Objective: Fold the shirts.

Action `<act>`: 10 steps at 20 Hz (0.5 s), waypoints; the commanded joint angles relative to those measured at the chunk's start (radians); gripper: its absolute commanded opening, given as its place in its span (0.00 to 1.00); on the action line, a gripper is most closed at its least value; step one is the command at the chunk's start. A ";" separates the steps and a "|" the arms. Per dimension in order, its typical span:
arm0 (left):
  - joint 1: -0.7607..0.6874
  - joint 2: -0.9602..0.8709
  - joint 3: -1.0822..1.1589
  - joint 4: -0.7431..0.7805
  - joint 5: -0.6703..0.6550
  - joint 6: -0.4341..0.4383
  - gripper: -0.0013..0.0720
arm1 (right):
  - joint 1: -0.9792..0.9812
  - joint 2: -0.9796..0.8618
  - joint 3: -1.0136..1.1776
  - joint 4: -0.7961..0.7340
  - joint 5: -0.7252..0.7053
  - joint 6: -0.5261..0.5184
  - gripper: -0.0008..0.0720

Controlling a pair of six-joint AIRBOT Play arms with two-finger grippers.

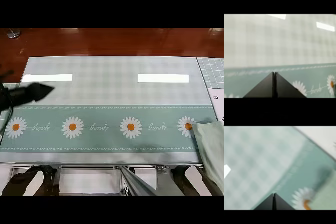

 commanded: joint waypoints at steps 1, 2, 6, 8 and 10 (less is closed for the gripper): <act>-0.119 -0.213 0.338 0.040 -0.069 -0.018 0.05 | 0.491 -0.129 0.096 0.096 -0.214 -0.135 0.06; -0.181 -0.251 0.381 0.113 -0.048 -0.061 0.05 | 0.644 -0.168 0.085 -0.074 -0.207 -0.116 0.06; -0.334 -0.334 0.303 0.612 -0.014 -0.288 0.05 | 0.926 -0.341 -0.080 -0.645 -0.143 0.174 0.06; -0.329 -0.365 0.246 0.693 -0.008 -0.342 0.05 | 0.922 -0.381 -0.141 -0.648 -0.199 0.217 0.06; -0.321 -0.383 0.245 0.692 -0.009 -0.344 0.05 | 0.920 -0.401 -0.146 -0.646 -0.208 0.232 0.06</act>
